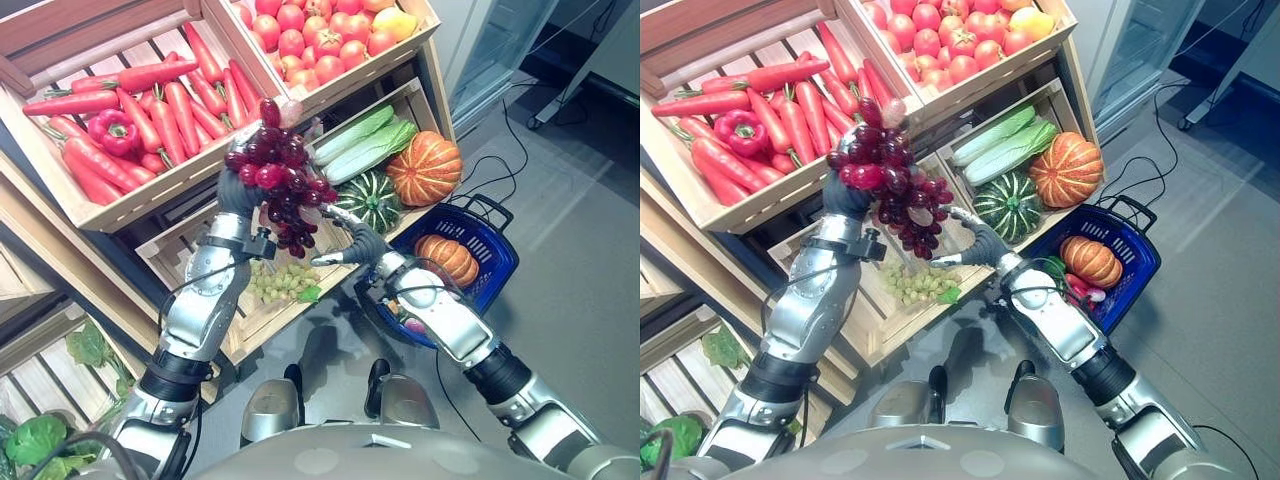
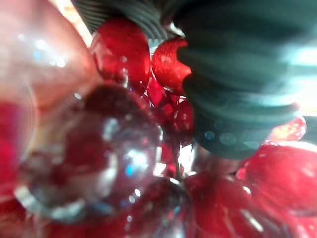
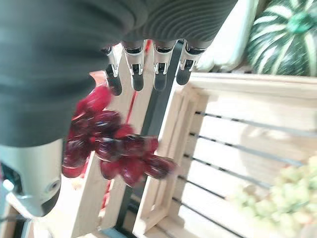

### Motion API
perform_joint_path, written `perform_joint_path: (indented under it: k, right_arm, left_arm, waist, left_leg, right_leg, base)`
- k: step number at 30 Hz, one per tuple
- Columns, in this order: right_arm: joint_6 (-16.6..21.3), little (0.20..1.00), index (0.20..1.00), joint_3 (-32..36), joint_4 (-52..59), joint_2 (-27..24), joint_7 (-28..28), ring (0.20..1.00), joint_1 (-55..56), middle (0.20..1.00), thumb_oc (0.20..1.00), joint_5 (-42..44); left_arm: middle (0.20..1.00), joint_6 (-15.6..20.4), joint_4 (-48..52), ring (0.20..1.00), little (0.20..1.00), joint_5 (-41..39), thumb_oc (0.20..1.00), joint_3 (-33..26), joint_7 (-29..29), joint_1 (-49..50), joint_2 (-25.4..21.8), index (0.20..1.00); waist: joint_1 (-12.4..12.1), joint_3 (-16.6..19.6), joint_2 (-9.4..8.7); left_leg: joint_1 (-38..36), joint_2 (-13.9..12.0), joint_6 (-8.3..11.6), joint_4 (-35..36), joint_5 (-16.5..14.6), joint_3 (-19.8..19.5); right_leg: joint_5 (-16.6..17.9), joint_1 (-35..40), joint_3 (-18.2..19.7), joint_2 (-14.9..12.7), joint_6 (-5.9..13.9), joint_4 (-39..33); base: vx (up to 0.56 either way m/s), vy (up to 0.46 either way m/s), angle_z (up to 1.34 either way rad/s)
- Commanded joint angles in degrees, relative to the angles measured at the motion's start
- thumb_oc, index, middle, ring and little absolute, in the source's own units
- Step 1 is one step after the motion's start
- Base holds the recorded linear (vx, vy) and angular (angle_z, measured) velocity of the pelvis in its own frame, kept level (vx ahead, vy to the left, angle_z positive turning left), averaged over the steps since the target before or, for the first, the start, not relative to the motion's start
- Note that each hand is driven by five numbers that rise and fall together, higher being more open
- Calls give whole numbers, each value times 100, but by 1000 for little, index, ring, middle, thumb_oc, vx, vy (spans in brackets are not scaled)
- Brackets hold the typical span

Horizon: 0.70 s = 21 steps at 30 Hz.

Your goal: Pick up fruits and vegetables into the basket

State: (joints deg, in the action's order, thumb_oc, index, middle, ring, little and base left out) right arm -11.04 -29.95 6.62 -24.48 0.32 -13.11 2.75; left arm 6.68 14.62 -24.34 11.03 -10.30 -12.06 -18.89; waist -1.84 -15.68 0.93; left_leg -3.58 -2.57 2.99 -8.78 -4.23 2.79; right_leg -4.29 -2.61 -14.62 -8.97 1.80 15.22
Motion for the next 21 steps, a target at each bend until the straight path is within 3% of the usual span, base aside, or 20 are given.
perform_joint_path:
  k: [1, 3, 4, 6, 11, 21]
  right_arm:
    - [623, 1000, 1000, 365, 686, 115, -234, 1000, 120, 1000, 1000, 111]
    - [810, 1000, 1000, 575, 727, 88, -471, 1000, 349, 1000, 1000, 292]
    - [766, 1000, 1000, 713, 690, 95, -869, 1000, 550, 1000, 1000, 375]
    - [548, 1000, 1000, 817, 500, 166, -1010, 1000, 799, 1000, 1000, 451]
    - [253, 1000, 1000, 676, 39, 282, -657, 1000, 1005, 1000, 1000, 206]
    - [527, 1000, 1000, -80, -571, 666, -1078, 1000, 260, 1000, 1000, 156]
  left_arm:
    - [200, 660, 240, 200, 200, 247, 200, -320, -122, -189, -311, 200]
    - [200, 782, 259, 200, 200, 254, 200, -434, -157, -92, -314, 200]
    - [200, 914, 276, 200, 200, 229, 200, -507, -213, -18, -313, 200]
    - [200, 1038, 301, 200, 200, 189, 200, -603, -265, 63, -283, 200]
    - [200, 1139, 469, 200, 200, 1, 200, -693, -225, 71, -239, 200]
    - [200, 873, 548, 200, 200, -405, 200, 11, 6, -545, 52, 200]
  waist:
    - [135, 51, -221]
    - [180, 50, -198]
    - [219, 50, -173]
    - [286, 53, -135]
    - [358, 16, -74]
    - [276, -52, -1]
  left_leg:
    - [-2, -26, -198, -351, -450, 299]
    - [-10, -28, -202, -355, -456, 315]
    - [-8, -28, -203, -362, -466, 331]
    - [-11, -29, -212, -365, -483, 363]
    - [-1, -9, -227, -357, -478, 380]
    - [-27, 45, -224, -306, -451, 303]
  right_leg:
    - [-216, 548, 455, -296, 573, -223]
    - [-223, 535, 475, -294, 578, -205]
    - [-231, 513, 489, -296, 587, -185]
    - [-247, 487, 526, -295, 592, -172]
    - [-261, 450, 566, -296, 584, -160]
    - [-227, 504, 498, -310, 589, -194]
  base:
    - [0, 0, 0]
    - [3, 44, -2]
    - [-9, 58, -2]
    - [-20, 67, -4]
    - [-29, 42, -13]
    - [-10, 5, -3]
